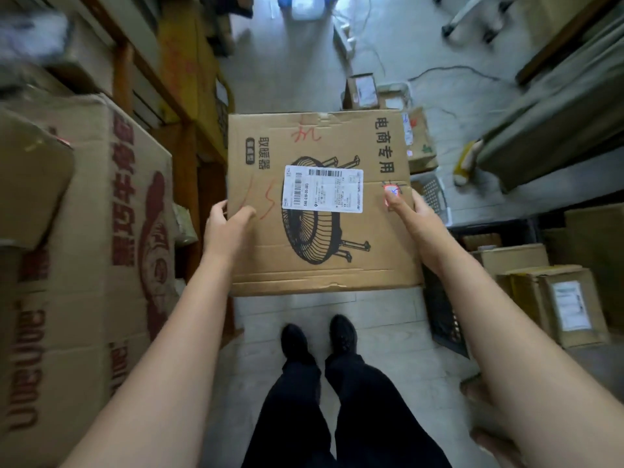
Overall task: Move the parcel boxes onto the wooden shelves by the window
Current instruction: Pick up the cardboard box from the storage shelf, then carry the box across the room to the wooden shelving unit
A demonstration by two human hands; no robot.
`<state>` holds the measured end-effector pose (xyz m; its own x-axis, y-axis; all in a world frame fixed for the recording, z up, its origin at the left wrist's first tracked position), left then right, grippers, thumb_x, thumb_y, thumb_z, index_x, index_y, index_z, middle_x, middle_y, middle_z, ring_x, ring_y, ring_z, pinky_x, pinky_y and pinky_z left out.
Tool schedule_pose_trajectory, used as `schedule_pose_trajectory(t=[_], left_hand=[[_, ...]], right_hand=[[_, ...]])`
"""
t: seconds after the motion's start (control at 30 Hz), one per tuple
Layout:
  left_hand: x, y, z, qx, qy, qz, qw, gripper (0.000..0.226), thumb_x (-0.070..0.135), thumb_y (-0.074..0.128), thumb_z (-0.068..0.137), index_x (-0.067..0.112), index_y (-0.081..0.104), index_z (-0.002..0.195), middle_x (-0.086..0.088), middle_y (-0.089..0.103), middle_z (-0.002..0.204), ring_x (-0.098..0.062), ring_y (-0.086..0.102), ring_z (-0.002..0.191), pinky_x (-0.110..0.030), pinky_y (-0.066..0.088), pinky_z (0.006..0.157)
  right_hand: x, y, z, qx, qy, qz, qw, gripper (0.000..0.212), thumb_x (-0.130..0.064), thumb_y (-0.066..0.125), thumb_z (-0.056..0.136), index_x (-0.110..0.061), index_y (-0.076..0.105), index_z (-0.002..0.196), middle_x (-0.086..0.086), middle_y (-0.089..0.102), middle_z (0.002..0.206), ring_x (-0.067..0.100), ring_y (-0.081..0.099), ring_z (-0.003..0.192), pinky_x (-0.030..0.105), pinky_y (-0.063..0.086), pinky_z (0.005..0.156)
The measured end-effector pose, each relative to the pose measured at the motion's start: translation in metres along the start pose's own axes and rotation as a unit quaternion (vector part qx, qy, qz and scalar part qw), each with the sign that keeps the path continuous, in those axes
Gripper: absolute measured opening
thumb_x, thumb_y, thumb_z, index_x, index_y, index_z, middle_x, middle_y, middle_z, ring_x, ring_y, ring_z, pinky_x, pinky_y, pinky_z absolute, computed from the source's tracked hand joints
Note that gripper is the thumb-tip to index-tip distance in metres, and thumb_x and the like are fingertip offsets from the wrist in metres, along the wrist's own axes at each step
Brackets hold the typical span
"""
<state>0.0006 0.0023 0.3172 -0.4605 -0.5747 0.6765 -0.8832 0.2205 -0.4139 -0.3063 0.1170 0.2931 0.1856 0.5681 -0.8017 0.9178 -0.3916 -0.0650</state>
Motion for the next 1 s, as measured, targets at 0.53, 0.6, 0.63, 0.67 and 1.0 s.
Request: schedule_pose_trajectory(t=[0.53, 0.6, 0.63, 0.67, 1.0], left_hand=[[0.129, -0.107, -0.137, -0.081, 0.115, -0.152, 0.978, 0.056, 0.021, 0.06, 0.097, 0.015, 0.044, 0.151, -0.011, 0.061, 0.14, -0.027, 0.064, 0.12, -0.047, 0.051, 0.104], [0.138, -0.12, -0.148, -0.09, 0.127, -0.17, 0.973, 0.052, 0.021, 0.059, 0.098, 0.017, 0.048, 0.149, -0.011, 0.067, 0.135, -0.025, 0.067, 0.116, -0.047, 0.053, 0.102], [0.144, -0.127, -0.153, -0.092, 0.141, -0.175, 0.97, 0.049, 0.02, 0.057, 0.098, 0.017, 0.05, 0.147, -0.009, 0.067, 0.134, -0.022, 0.068, 0.113, -0.043, 0.054, 0.099], [0.149, -0.133, -0.157, -0.093, 0.155, -0.175, 0.968, 0.045, 0.02, 0.055, 0.1, 0.018, 0.052, 0.144, -0.006, 0.067, 0.133, -0.018, 0.068, 0.11, -0.038, 0.055, 0.096], [0.178, -0.143, -0.15, -0.069, 0.181, -0.196, 0.961, 0.038, 0.019, 0.052, 0.101, 0.022, 0.052, 0.138, -0.007, 0.065, 0.119, -0.013, 0.064, 0.089, -0.026, 0.049, 0.066]], right_hand=[[-0.152, -0.003, -0.144, -0.038, -0.06, 0.192, 0.979, 0.056, -0.055, 0.037, 0.1, -0.019, 0.062, 0.134, 0.009, 0.071, 0.126, 0.022, 0.07, 0.112, 0.033, 0.058, 0.088], [-0.168, 0.0, -0.158, -0.056, -0.08, 0.204, 0.974, 0.055, -0.05, 0.033, 0.103, -0.015, 0.065, 0.129, 0.01, 0.077, 0.113, 0.02, 0.075, 0.096, 0.029, 0.061, 0.072], [-0.174, 0.001, -0.163, -0.057, -0.088, 0.205, 0.973, 0.054, -0.049, 0.032, 0.103, -0.014, 0.066, 0.127, 0.011, 0.077, 0.111, 0.02, 0.076, 0.092, 0.028, 0.061, 0.069], [-0.18, 0.0, -0.167, -0.054, -0.094, 0.208, 0.972, 0.053, -0.048, 0.032, 0.104, -0.014, 0.067, 0.123, 0.011, 0.078, 0.109, 0.019, 0.077, 0.089, 0.027, 0.061, 0.066], [-0.218, 0.003, -0.176, -0.031, -0.113, 0.233, 0.966, 0.044, -0.039, 0.03, 0.107, -0.014, 0.065, 0.097, 0.001, 0.079, 0.068, 0.011, 0.075, 0.058, 0.02, 0.056, 0.047]])
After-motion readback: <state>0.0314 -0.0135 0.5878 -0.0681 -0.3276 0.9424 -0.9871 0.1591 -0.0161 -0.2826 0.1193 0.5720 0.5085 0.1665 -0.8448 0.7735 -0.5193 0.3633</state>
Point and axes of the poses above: each hand's wrist, its own z-axis towards the middle knuckle, its own y-axis out of the palm, x = y × z, the point moved 7 cm from there along z, towards the middle knuckle
